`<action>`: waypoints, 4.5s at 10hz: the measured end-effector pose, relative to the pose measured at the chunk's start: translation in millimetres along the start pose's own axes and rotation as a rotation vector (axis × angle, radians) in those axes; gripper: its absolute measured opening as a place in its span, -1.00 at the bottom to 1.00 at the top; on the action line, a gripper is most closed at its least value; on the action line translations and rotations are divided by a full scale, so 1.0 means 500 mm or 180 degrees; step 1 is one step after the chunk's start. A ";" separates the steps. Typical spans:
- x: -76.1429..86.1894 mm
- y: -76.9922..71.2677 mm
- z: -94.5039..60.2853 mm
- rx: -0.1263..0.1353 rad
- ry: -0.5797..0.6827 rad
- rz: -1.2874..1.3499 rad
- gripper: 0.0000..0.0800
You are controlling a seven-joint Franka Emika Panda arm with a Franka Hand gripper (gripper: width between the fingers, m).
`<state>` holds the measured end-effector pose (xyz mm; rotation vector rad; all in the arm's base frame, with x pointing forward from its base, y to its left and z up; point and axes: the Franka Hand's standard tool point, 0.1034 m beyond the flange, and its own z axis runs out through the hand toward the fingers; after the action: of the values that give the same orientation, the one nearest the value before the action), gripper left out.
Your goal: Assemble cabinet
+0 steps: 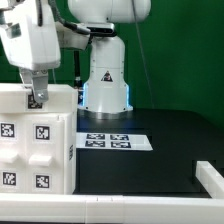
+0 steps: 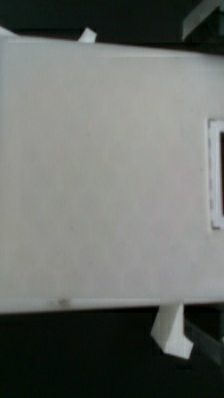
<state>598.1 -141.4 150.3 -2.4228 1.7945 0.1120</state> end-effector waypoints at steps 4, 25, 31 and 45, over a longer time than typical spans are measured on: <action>-0.003 -0.004 -0.001 0.0033 -0.0036 0.0930 0.40; -0.039 -0.050 -0.051 0.0166 -0.0132 -0.1345 0.62; -0.022 -0.047 -0.054 0.0073 0.0022 -0.3086 0.62; -0.030 -0.020 -0.043 -0.0296 0.0207 -0.5650 0.62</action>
Offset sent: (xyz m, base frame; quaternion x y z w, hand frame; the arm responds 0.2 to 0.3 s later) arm -0.0077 -0.0060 0.0008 -0.0050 0.0058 0.1983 0.9801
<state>603.0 -127.6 174.1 -3.0076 -0.7670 -0.0731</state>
